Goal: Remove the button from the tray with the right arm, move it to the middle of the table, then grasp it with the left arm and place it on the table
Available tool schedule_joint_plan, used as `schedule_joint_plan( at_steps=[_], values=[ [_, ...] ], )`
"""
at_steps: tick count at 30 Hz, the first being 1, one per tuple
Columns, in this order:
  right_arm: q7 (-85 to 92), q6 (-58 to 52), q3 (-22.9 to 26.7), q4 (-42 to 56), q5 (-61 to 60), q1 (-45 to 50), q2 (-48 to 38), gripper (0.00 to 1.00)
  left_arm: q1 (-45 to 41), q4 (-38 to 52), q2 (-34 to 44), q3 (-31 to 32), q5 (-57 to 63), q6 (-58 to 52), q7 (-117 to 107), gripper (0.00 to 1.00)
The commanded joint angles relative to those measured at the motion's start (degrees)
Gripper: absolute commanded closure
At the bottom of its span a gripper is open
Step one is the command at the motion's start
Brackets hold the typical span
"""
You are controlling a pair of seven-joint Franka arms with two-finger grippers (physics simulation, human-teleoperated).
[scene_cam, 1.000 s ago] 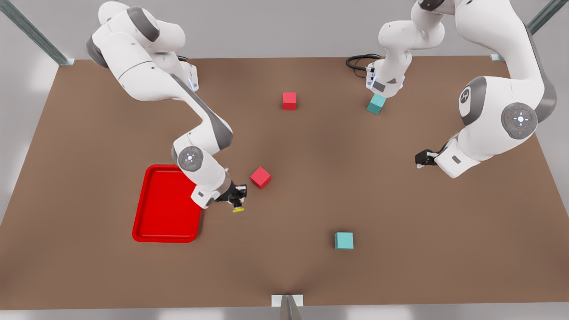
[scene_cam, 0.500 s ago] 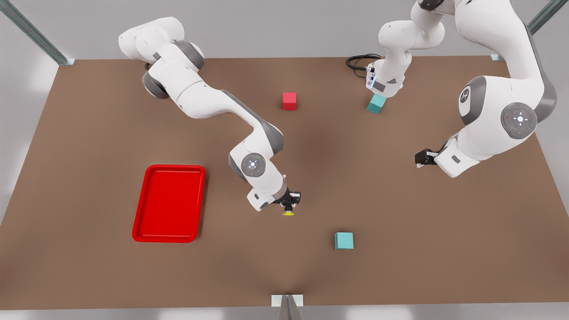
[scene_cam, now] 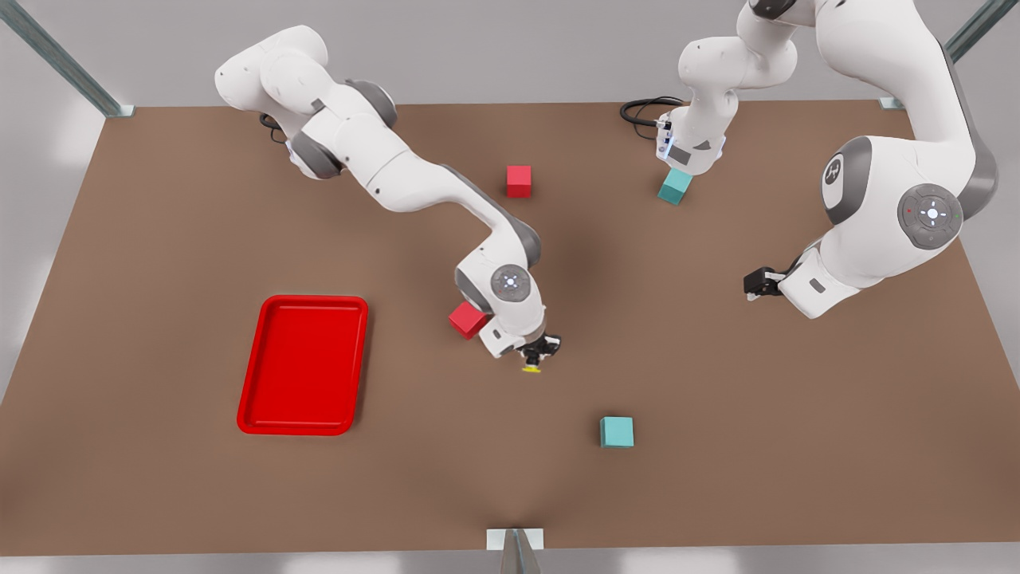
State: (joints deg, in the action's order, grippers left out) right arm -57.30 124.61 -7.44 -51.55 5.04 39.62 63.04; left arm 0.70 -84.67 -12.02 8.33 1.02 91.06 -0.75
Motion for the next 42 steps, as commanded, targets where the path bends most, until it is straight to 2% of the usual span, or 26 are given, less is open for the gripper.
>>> schedule_joint_plan(
  at_steps=[1,4,6,7,8,12,14,16,17,18,19,21,23,26,30,37,42],
  values=[
    [-4.1,0.5,0.5,0.0,0.4,0.3,0.2,0.57,0.0,0.0,0.1,0.0,0.0,0.0,0.0,0.00],
    [-1.8,0.7,1.6,0.0,0.4,1.7,1.4,0.55,0.0,0.0,0.1,0.0,0.0,0.0,0.0,0.00],
    [0.8,0.7,2.8,0.0,0.4,2.4,1.4,0.28,0.0,0.0,0.1,0.0,0.0,0.0,0.0,0.00],
    [1.3,0.7,3.0,0.0,0.4,2.6,1.4,0.06,0.0,0.0,0.1,0.0,0.0,0.0,0.0,0.00],
    [3.3,0.6,3.1,0.0,0.4,2.6,1.4,0.00,0.0,0.0,0.1,0.0,0.0,0.0,0.0,0.00],
    [4.4,-0.1,2.7,0.0,0.2,1.9,0.7,0.00,0.0,0.0,0.1,0.0,0.0,0.0,0.0,0.00],
    [6.9,-4.2,2.9,-0.7,-4.4,-1.0,-5.6,0.00,-1.7,0.1,0.1,0.0,0.3,-0.1,0.1,0.00],
    [20.3,-8.6,2.5,-12.6,-4.3,-10.3,-20.1,0.00,-5.2,0.1,0.1,0.0,0.3,-0.4,0.0,0.00],
    [32.8,-9.2,2.6,-25.7,-3.9,-16.8,-32.8,0.00,-9.6,0.3,0.1,0.1,0.1,-0.5,-1.9,0.00],
    [45.6,-9.8,2.5,-34.7,-2.1,-22.8,-42.4,0.00,-15.3,0.4,-0.3,0.1,0.1,-0.4,-6.1,0.00],
    [52.4,-16.7,2.4,-38.3,-2.0,-27.6,-48.9,0.00,-20.9,0.4,-1.9,0.1,0.1,-0.3,-9.3,0.00],
    [58.7,-29.0,2.4,-37.2,-1.9,-36.3,-55.2,0.00,-26.4,0.4,-5.8,0.1,0.0,2.0,-10.0,0.00],
    [58.2,-35.1,2.8,-34.1,-1.8,-36.5,-56.7,0.00,-33.7,0.4,-12.0,0.0,0.3,13.3,-20.5,0.00],
    [58.8,-38.8,2.4,-30.1,1.0,-37.5,-56.4,0.00,-37.2,0.1,-18.8,0.1,0.6,20.8,-20.5,0.00],
    [58.6,-38.7,2.8,-28.4,1.3,-38.1,-55.8,0.00,-39.4,-6.7,-22.0,-0.2,0.4,35.3,-20.7,0.00],
    [58.7,-38.4,2.8,-27.8,1.2,-39.5,-54.8,0.00,-39.5,-2.4,-28.7,-5.3,2.2,37.5,-30.4,0.00],
    [58.7,-38.5,2.9,-27.7,1.3,-39.7,-54.9,0.00,-39.3,-2.3,-31.1,-5.3,2.1,40.1,-30.9,0.00]
  ],
)
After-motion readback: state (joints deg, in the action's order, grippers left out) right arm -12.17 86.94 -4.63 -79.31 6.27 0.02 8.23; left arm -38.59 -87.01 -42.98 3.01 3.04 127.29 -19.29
